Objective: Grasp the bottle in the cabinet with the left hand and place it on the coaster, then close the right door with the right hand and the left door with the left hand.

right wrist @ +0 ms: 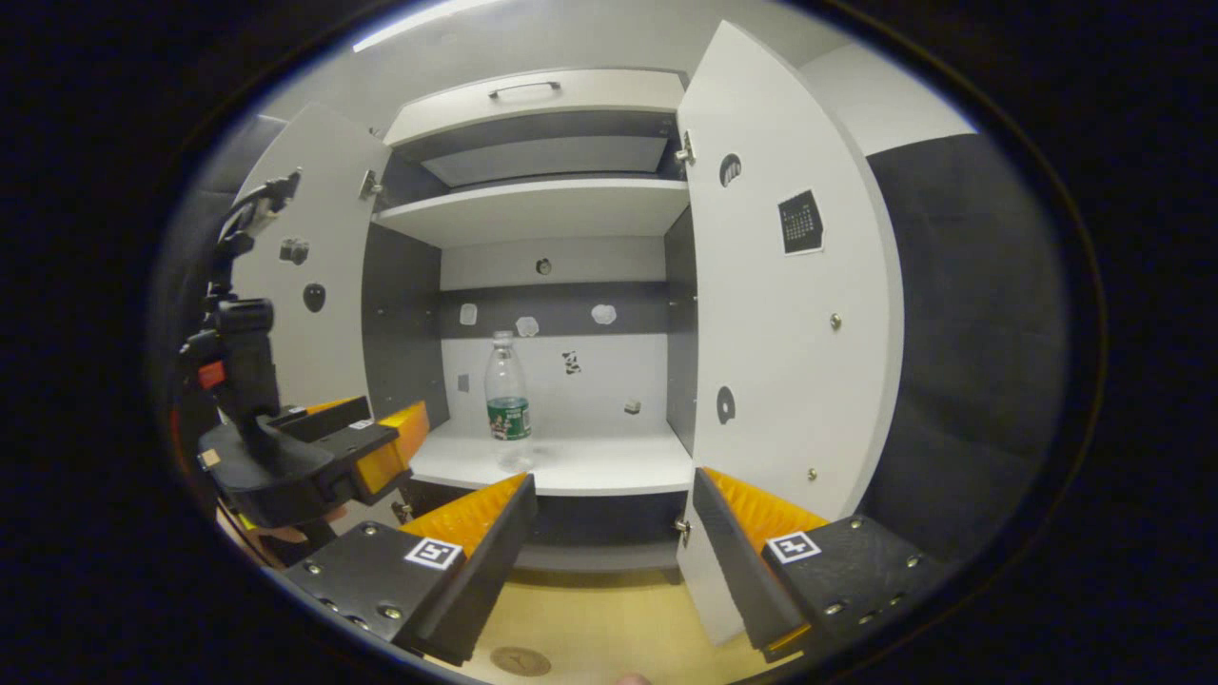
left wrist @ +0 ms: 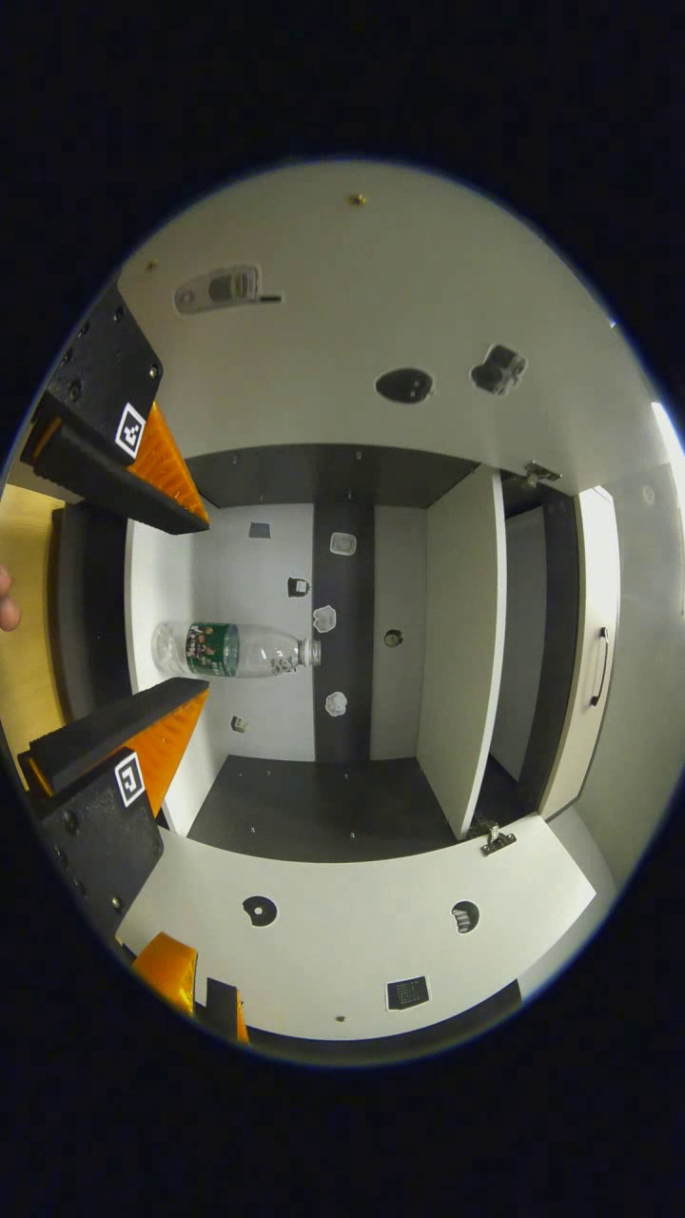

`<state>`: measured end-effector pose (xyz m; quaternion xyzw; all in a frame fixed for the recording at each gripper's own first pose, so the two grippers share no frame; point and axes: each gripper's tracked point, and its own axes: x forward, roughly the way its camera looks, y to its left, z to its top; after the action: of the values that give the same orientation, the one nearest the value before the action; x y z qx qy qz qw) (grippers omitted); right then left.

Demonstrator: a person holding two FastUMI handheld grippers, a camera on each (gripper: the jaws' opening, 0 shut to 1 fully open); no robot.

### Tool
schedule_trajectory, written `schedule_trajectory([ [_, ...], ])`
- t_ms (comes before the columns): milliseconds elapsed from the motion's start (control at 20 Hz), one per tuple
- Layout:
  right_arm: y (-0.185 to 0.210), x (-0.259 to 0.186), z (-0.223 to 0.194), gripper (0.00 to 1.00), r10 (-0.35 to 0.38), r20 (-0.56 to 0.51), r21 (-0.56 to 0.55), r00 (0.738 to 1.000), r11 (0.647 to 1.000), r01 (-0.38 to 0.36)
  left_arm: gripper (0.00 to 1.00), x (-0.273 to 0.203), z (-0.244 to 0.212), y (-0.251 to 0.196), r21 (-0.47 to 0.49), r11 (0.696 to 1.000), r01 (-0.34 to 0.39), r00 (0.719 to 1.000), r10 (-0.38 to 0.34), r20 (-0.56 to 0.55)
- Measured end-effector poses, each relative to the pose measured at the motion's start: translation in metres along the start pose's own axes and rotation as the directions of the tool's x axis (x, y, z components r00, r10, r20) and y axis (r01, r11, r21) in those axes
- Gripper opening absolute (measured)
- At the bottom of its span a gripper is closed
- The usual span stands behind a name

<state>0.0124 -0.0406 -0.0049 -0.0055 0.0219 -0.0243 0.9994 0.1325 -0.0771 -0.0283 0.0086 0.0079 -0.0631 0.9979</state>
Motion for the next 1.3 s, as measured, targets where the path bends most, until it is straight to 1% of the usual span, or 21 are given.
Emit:
schedule_trajectory([
  [200,-0.013,0.005,-0.003,1.0,-0.031,-0.016,-0.013,0.999,0.999,0.03,0.96,0.046,-0.006,-0.018,0.006,0.999,0.04,0.999,-0.04,-0.009],
  [450,-0.021,0.011,-0.003,1.0,-0.056,-0.028,-0.016,0.998,0.998,0.055,0.96,0.088,-0.008,-0.035,0.01,0.997,0.074,0.997,-0.074,-0.005],
  [500,-0.021,0.014,-0.004,1.0,-0.058,-0.031,-0.018,0.998,0.998,0.058,0.96,0.096,-0.01,-0.036,0.01,0.997,0.074,0.997,-0.074,-0.006],
  [550,-0.022,0.015,-0.005,1.0,-0.061,-0.035,-0.02,0.998,0.998,0.06,0.99,0.104,-0.011,-0.037,0.01,0.997,0.074,0.997,-0.074,-0.01],
  [600,-0.021,0.015,-0.005,1.0,-0.062,-0.039,-0.021,0.997,0.998,0.061,0.96,0.111,-0.012,-0.036,0.009,0.997,0.071,0.997,-0.071,-0.011],
  [650,-0.022,0.016,-0.006,1.0,-0.063,-0.042,-0.022,0.997,0.998,0.062,1.0,0.118,-0.015,-0.037,0.007,0.997,0.072,0.997,-0.072,-0.014],
  [800,-0.023,0.018,-0.01,1.0,-0.068,-0.059,-0.024,0.996,0.997,0.067,0.96,0.138,-0.024,-0.037,0.005,0.997,0.071,0.997,-0.071,-0.03],
  [1150,-0.031,0.015,-0.02,1.0,-0.082,-0.091,-0.036,0.992,0.996,0.079,0.96,0.174,-0.034,-0.034,0.027,0.998,0.049,0.998,-0.048,-0.043],
  [1200,-0.032,0.014,-0.021,1.0,-0.083,-0.094,-0.035,0.992,0.996,0.08,0.95,0.177,-0.034,-0.033,0.034,0.998,0.044,0.998,-0.042,-0.043],
  [1250,-0.033,0.013,-0.022,1.0,-0.084,-0.096,-0.034,0.992,0.996,0.081,0.83,0.175,-0.034,-0.032,0.033,0.999,0.039,0.998,-0.038,-0.041],
  [1300,-0.033,0.012,-0.022,1.0,-0.083,-0.097,-0.032,0.992,0.996,0.081,0.82,0.173,-0.033,-0.032,0.03,0.999,0.042,0.998,-0.041,-0.043],
])
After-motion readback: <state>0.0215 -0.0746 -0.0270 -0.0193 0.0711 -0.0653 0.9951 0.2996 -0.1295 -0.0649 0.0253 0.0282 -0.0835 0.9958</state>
